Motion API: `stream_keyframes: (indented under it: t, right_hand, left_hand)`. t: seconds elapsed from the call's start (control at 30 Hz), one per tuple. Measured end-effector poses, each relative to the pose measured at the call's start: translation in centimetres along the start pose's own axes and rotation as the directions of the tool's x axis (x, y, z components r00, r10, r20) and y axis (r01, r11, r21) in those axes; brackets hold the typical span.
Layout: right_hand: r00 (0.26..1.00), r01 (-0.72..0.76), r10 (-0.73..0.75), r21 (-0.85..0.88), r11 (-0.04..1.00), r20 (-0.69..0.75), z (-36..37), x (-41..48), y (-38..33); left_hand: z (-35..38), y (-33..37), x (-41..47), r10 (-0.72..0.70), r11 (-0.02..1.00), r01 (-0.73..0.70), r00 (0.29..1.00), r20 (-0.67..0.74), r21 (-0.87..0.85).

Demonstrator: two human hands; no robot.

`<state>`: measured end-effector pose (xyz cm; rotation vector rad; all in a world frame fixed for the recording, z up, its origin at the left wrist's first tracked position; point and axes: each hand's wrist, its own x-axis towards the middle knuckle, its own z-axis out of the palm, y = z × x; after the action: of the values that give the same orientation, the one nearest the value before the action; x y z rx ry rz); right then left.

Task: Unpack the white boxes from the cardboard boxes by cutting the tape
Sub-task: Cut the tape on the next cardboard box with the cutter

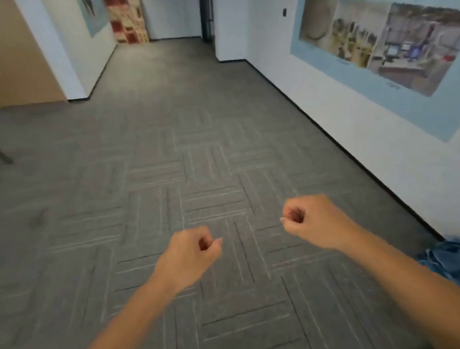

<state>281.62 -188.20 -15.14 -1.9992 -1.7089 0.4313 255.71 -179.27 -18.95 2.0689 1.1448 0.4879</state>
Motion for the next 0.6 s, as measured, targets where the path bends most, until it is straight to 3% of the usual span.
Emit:
stream_keyframes:
  t: [0.13,0.3,0.6]
  right_hand:
    - [0.968,0.233,-0.226,-0.056,0.971,0.108,4.8,7.7,-9.9]
    - [0.866,0.458,-0.455,0.034,0.888,0.209,12.6,15.0,-20.7]
    - [0.636,0.651,-0.705,0.272,0.708,0.314,26.9,30.6,-38.0]
  left_hand:
    - [-8.5,-8.0,-2.4,-0.153,0.986,0.14,0.976,-0.152,-0.093]
    - [-16.9,-16.4,-6.0,-0.298,0.954,0.268,0.895,-0.332,-0.133]
    - [-33.5,-28.5,-6.2,-0.395,0.91,0.395,0.725,-0.564,-0.128]
